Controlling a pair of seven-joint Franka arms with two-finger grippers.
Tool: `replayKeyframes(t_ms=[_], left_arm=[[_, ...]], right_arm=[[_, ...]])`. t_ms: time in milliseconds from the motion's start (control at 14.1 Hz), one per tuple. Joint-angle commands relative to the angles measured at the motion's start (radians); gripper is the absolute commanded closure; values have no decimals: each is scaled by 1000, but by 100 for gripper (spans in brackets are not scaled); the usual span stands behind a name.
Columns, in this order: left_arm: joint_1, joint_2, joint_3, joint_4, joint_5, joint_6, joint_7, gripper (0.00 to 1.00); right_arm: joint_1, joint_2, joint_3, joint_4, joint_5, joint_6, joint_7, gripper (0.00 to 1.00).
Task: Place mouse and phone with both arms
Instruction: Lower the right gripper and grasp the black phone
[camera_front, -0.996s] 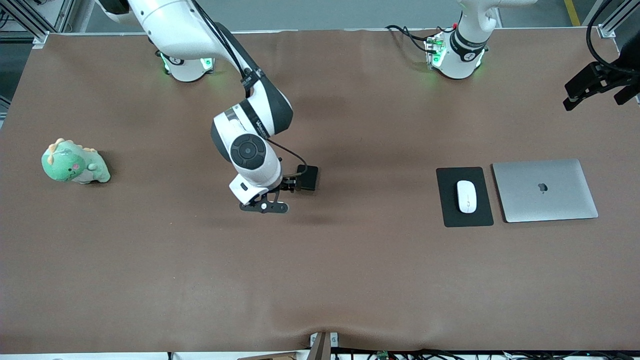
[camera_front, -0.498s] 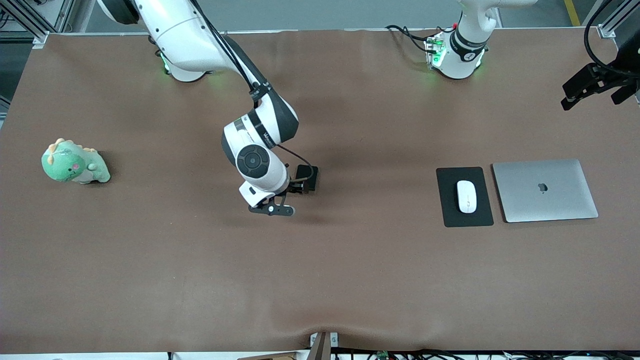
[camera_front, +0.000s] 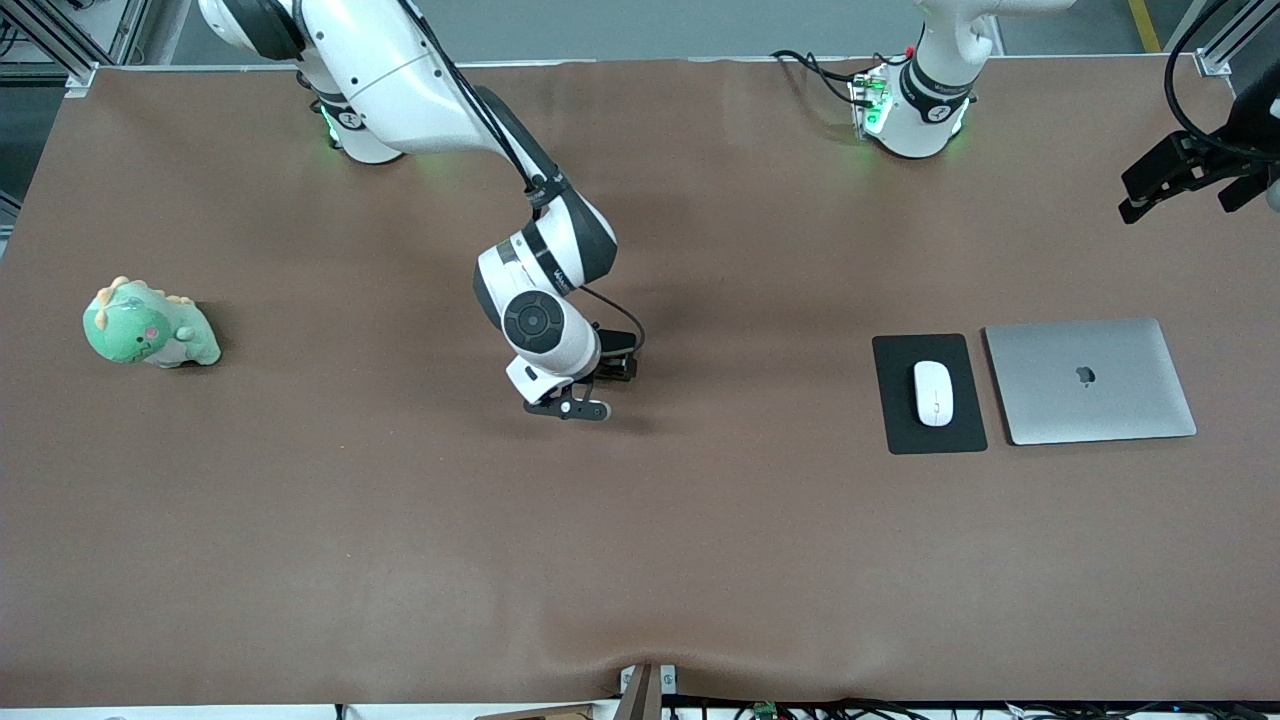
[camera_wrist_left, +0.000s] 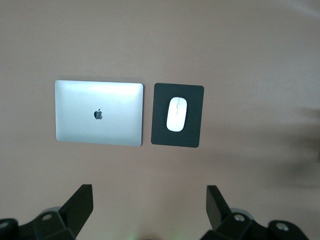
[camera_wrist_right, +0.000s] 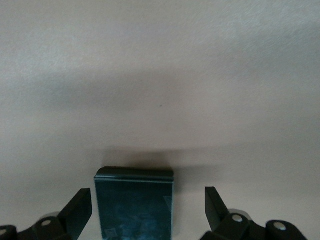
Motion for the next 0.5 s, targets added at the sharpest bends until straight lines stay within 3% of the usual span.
replayKeyframes(t_ms=[0,427], left_arm=[[-3,2,11,-5,-14,4,10,0],[-4,16,11,0,-5,15,10,0]], right_arm=[[35,-1,-8,-22,25,25,33,0],[75,30,-8,-44,22,92,71,0]])
